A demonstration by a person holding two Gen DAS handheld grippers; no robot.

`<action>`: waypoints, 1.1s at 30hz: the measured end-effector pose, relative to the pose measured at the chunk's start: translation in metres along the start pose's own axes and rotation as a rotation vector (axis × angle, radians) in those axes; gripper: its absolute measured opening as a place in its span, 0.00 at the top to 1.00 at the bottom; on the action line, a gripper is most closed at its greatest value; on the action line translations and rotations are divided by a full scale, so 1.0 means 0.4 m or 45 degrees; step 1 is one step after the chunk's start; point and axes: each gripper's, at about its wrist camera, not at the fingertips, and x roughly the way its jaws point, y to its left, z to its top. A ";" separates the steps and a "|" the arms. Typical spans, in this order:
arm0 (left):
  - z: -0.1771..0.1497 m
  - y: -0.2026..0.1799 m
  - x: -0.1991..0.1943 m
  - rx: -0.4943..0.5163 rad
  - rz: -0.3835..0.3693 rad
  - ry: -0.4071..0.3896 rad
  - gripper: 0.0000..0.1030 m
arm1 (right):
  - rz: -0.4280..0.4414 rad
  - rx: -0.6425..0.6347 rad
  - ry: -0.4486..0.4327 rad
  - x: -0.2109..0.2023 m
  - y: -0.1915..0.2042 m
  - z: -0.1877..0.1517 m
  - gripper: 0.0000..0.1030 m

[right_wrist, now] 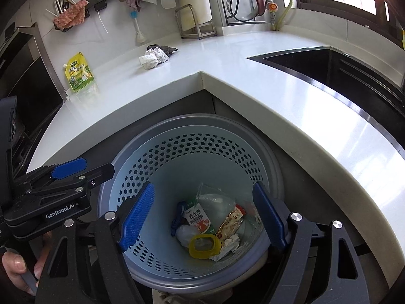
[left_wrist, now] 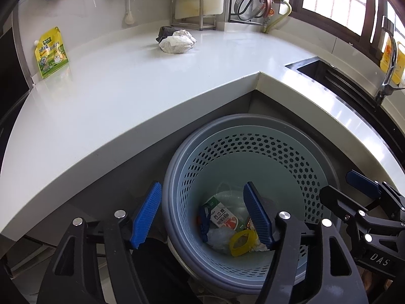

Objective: Collect trash
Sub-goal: 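Open both tools to drop the strap and container into the basket, then move both tools up to the grey cloth and crumpled paper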

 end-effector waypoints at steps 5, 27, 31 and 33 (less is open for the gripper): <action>0.017 0.013 -0.025 -0.005 0.002 -0.046 0.24 | 0.001 0.010 -0.019 -0.006 -0.009 0.017 0.26; 0.153 0.104 -0.121 -0.063 -0.004 -0.215 0.10 | 0.072 0.014 -0.117 -0.019 0.032 0.156 0.26; 0.186 0.146 -0.117 -0.096 0.031 -0.240 0.10 | 0.091 -0.010 -0.152 -0.004 0.049 0.206 0.26; 0.203 0.167 -0.113 -0.104 0.052 -0.258 0.10 | 0.098 -0.017 -0.166 0.010 0.056 0.231 0.26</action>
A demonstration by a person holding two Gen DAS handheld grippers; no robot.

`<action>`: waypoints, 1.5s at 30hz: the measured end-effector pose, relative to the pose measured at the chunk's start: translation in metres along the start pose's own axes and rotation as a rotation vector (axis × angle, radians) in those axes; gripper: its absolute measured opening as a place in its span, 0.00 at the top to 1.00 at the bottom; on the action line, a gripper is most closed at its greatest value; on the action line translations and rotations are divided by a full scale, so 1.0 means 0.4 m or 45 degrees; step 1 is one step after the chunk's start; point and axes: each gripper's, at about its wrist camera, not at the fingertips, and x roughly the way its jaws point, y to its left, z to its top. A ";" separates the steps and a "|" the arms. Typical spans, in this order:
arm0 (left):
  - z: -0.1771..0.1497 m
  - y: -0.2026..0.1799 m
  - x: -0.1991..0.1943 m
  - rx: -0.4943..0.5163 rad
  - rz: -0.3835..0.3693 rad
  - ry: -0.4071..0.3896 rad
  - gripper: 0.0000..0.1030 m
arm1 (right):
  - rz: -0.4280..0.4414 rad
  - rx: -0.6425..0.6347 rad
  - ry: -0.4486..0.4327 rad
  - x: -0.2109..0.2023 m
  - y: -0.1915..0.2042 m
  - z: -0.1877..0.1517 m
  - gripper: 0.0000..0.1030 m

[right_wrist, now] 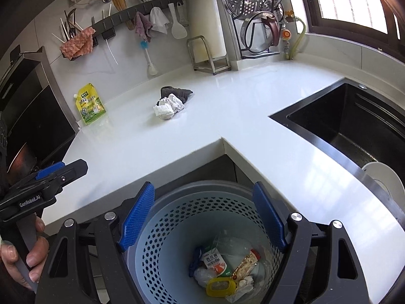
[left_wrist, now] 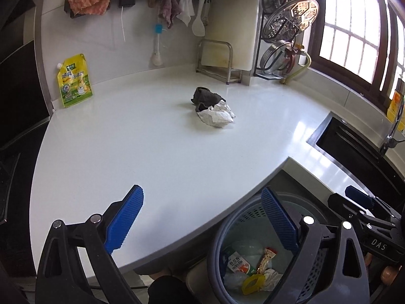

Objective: Collect trash
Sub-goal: 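Move both tools up to the grey cloth and crumpled paper, then grasp the crumpled grid paper with right tool while left tool grasps the grey cloth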

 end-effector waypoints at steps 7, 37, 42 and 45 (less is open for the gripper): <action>0.075 0.069 0.055 -0.041 0.038 -0.050 0.10 | 0.010 -0.069 -0.008 0.103 0.040 0.096 0.26; 0.171 0.186 0.269 -0.101 0.111 0.025 0.09 | 0.086 -0.134 0.209 0.590 0.170 0.356 0.26; 0.172 0.179 0.269 -0.102 0.094 0.041 0.09 | 0.089 -0.128 0.225 0.599 0.167 0.360 0.26; 0.176 0.169 0.263 -0.093 0.093 0.036 0.09 | 0.090 -0.141 0.235 0.596 0.168 0.356 0.43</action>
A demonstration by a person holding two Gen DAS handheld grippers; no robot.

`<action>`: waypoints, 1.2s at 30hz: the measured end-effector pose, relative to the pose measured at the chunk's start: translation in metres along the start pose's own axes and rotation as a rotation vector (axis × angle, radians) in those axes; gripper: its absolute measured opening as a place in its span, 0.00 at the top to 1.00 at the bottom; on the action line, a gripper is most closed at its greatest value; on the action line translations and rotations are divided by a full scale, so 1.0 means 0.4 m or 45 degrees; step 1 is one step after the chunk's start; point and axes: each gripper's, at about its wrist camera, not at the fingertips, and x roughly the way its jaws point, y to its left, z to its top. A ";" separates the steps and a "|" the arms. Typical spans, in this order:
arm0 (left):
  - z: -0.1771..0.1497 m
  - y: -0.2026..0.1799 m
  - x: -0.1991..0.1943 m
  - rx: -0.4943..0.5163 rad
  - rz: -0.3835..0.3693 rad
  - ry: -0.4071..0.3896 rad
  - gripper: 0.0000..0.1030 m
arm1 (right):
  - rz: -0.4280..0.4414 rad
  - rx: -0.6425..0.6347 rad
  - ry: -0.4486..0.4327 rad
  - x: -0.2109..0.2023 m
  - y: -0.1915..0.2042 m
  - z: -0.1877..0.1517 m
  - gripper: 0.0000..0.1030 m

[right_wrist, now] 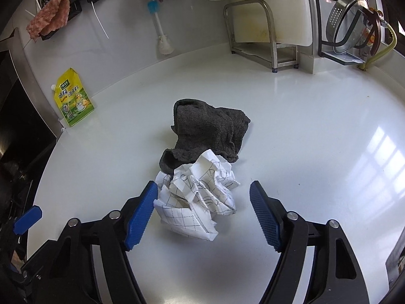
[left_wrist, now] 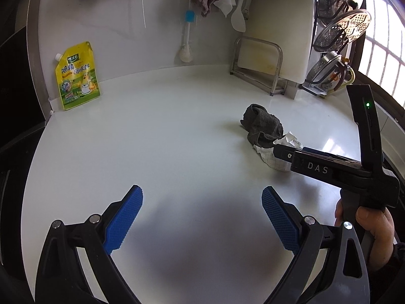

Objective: Collect trash
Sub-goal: 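Grasp the crumpled grid paper with right tool while left tool grasps the grey cloth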

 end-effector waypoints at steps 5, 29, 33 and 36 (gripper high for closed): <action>0.014 -0.016 -0.008 0.004 -0.021 -0.008 0.09 | 0.016 -0.006 0.001 -0.018 -0.007 -0.015 0.53; 0.127 -0.235 0.147 0.072 -0.047 0.032 0.09 | -0.027 0.212 -0.152 -0.237 -0.291 -0.099 0.56; 0.157 -0.253 0.210 0.059 -0.014 0.062 0.08 | -0.034 0.226 -0.182 -0.262 -0.323 -0.117 0.56; 0.177 -0.273 0.261 0.080 0.028 0.087 0.08 | -0.009 0.252 -0.197 -0.272 -0.342 -0.124 0.56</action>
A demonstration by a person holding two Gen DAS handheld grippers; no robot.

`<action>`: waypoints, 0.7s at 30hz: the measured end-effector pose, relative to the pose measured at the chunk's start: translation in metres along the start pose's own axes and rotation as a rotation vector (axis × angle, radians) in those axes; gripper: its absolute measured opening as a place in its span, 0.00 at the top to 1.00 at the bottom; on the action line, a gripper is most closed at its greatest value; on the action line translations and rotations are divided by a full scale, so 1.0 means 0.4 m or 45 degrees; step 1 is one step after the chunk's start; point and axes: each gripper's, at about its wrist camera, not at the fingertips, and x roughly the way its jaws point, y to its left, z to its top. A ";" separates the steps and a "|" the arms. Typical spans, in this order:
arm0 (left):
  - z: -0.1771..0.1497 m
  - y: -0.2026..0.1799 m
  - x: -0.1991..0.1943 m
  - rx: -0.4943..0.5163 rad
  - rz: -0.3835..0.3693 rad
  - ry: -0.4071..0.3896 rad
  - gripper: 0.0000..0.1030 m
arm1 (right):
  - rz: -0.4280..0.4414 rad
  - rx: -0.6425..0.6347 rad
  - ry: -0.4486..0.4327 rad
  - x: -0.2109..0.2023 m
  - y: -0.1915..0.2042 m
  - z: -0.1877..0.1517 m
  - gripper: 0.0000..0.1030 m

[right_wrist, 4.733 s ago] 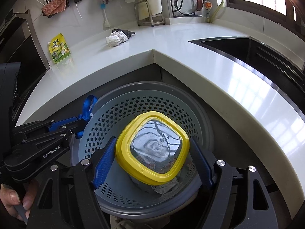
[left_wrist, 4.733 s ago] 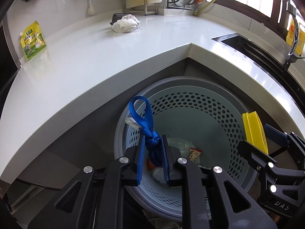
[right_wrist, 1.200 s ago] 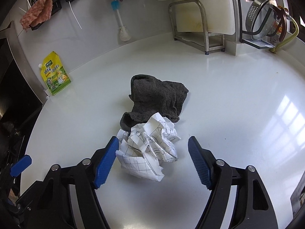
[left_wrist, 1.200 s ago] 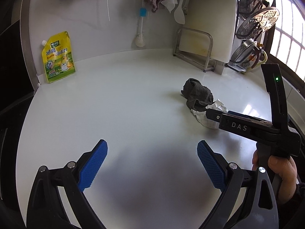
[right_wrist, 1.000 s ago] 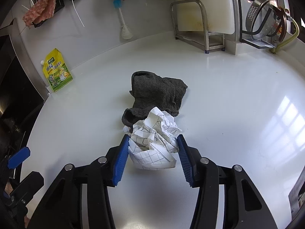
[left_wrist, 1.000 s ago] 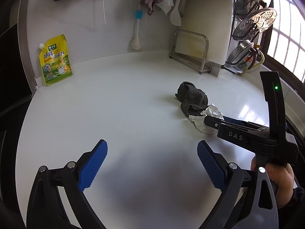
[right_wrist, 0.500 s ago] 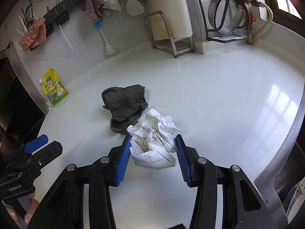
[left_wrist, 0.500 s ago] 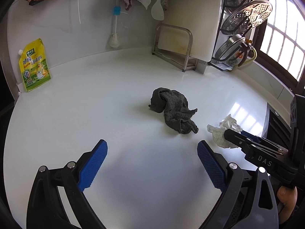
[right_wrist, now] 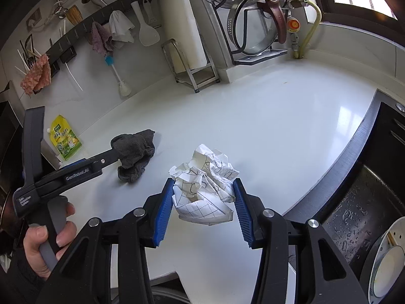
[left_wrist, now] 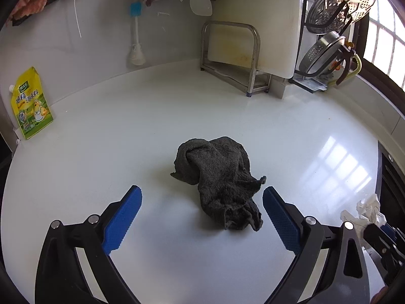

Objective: Collect trash
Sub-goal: 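Grasp the crumpled grid paper with right tool while left tool grasps the grey cloth, then carry the paper and cloth down over the basket with both tools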

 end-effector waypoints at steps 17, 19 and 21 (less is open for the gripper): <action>0.045 -0.026 0.133 0.007 0.080 0.115 0.61 | 0.091 0.033 -0.026 -0.019 -0.018 0.000 0.56; 0.044 -0.018 0.123 -0.006 0.046 0.115 0.69 | 0.087 0.030 -0.024 -0.018 -0.019 -0.002 0.56; 0.036 -0.013 0.106 -0.005 0.016 0.113 0.71 | 0.076 0.025 -0.020 -0.019 -0.017 -0.006 0.56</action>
